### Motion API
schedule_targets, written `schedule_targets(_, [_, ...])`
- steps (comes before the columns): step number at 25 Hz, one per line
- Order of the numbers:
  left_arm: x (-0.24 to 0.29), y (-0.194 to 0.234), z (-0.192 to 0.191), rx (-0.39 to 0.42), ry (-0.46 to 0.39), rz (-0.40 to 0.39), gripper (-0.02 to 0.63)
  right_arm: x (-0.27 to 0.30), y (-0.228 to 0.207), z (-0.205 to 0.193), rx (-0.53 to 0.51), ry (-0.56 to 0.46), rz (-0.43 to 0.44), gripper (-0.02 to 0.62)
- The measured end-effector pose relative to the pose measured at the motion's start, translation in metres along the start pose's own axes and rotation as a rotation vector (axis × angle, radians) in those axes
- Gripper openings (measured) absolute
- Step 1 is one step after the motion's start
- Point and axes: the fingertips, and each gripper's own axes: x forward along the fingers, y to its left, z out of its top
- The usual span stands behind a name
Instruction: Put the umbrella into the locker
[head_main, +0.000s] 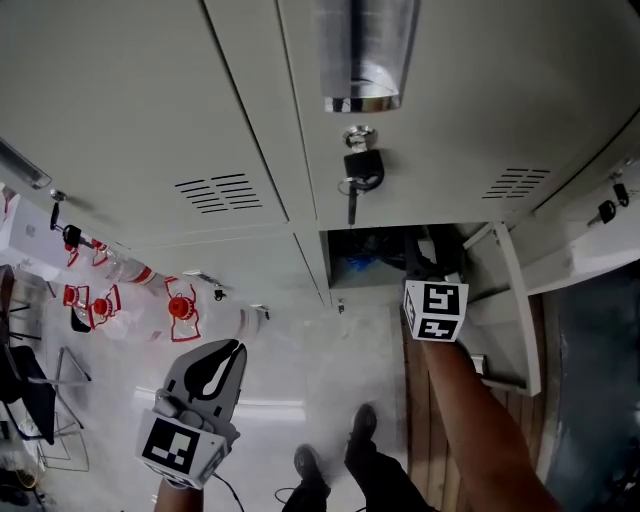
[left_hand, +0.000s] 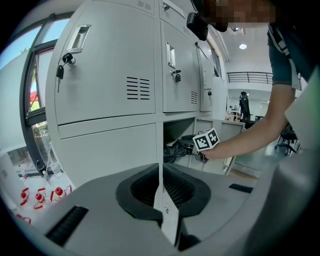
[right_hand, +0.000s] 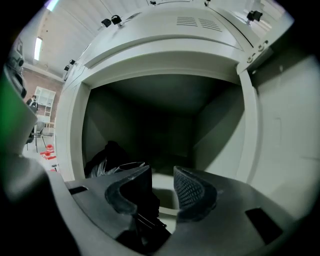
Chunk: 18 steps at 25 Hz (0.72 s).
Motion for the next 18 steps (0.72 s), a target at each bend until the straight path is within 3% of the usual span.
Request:
schedule_targets(10, [-0.016,0.006,0.0,0.001,-0.005,0.013,0.04,-0.012,0.004,-0.001,-0.008,0.013,-0.003,0.153])
schedule_targets(18, [-0.015,0.002,-0.007,-0.005,0.0,0.007,0.04,0.01,-0.007,0.007,0.046,0.019,-0.079,0.189])
